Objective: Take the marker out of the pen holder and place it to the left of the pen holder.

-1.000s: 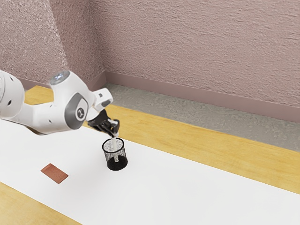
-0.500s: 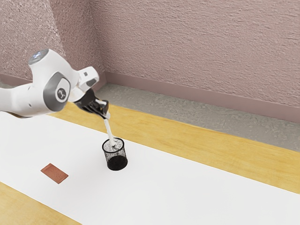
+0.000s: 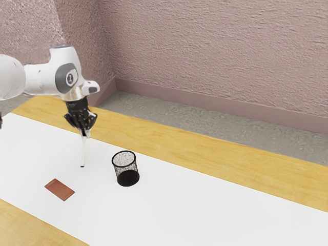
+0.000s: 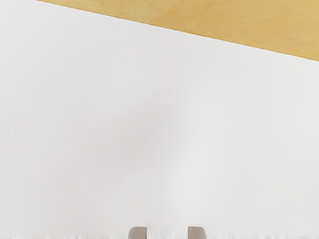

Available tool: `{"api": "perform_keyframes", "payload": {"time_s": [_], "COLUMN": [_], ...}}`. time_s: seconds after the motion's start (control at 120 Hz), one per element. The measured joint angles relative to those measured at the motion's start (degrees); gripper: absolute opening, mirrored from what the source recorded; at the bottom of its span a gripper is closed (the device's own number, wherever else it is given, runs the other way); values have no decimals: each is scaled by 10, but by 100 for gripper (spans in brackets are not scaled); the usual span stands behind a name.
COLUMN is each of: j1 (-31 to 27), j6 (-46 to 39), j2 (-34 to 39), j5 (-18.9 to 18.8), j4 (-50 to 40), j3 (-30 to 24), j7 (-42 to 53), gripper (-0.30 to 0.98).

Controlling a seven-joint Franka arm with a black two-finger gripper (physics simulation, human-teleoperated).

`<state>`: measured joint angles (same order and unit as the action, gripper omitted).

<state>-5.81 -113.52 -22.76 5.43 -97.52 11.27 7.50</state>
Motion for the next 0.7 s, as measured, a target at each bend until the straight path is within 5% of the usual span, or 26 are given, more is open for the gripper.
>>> {"api": "perform_keyframes", "payload": {"time_s": [0.258,0.6,0.7], "j1": [5,4,-1], "j6": [210,235,229], "j2": [-172,-218,-144], "j5": [-17,9,12], "j4": [180,221,198], "j3": [-1,-5,-16], "j7": [8,19,21], "gripper": [-4,9,29]}}
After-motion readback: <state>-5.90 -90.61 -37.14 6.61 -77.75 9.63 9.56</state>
